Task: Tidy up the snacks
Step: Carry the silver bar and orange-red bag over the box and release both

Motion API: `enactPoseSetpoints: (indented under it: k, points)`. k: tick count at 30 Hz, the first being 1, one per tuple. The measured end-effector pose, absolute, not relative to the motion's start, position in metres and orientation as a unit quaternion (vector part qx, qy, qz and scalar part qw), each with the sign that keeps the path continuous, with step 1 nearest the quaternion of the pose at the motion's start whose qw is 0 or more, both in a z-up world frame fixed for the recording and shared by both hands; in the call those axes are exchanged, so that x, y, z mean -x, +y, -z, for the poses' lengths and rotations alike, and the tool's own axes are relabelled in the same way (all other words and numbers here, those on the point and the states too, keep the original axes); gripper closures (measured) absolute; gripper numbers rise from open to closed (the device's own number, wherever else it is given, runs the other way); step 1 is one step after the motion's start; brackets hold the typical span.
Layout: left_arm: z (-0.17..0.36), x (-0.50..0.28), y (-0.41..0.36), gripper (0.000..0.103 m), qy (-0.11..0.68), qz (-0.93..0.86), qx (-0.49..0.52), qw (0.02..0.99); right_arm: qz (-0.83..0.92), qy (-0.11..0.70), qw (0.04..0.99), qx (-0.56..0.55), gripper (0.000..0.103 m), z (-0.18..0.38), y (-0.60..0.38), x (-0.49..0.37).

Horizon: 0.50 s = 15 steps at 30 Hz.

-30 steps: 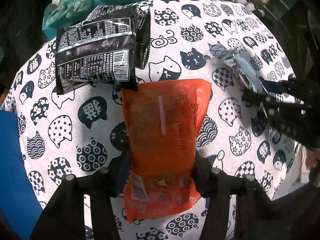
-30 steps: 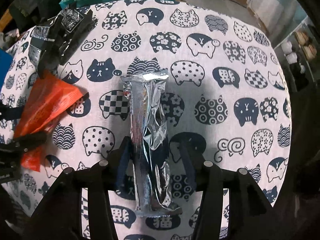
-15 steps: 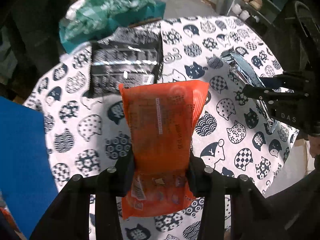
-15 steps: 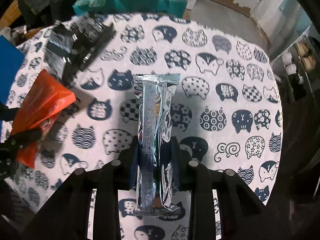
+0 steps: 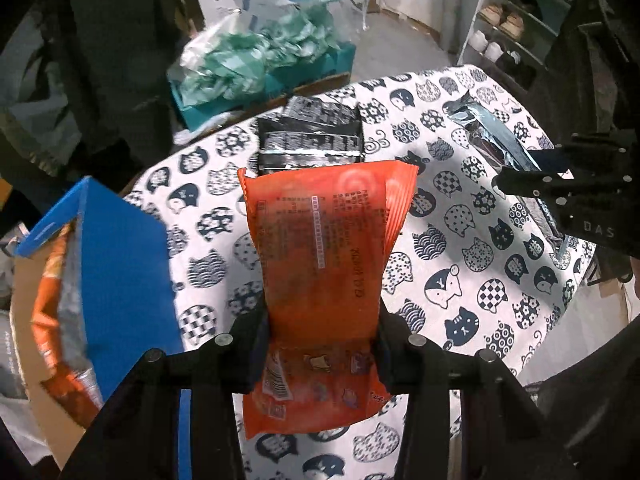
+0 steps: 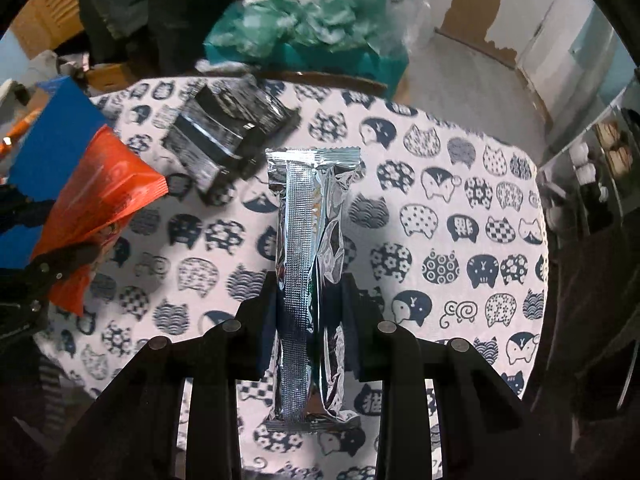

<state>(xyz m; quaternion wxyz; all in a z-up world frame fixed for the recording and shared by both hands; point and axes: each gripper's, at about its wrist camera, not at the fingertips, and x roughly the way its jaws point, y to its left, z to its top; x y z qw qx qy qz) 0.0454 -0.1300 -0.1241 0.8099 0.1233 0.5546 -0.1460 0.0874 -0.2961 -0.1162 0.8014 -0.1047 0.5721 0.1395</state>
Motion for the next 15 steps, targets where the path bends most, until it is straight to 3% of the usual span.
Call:
enactPoseSetpoints:
  k: [15]
  points:
    - [0.060,-0.022,-0.091,0.059,0.505,0.135,-0.124,0.844,-0.190,0.529,0.819,0.120,0.076,0.054,-0.251,-0.064]
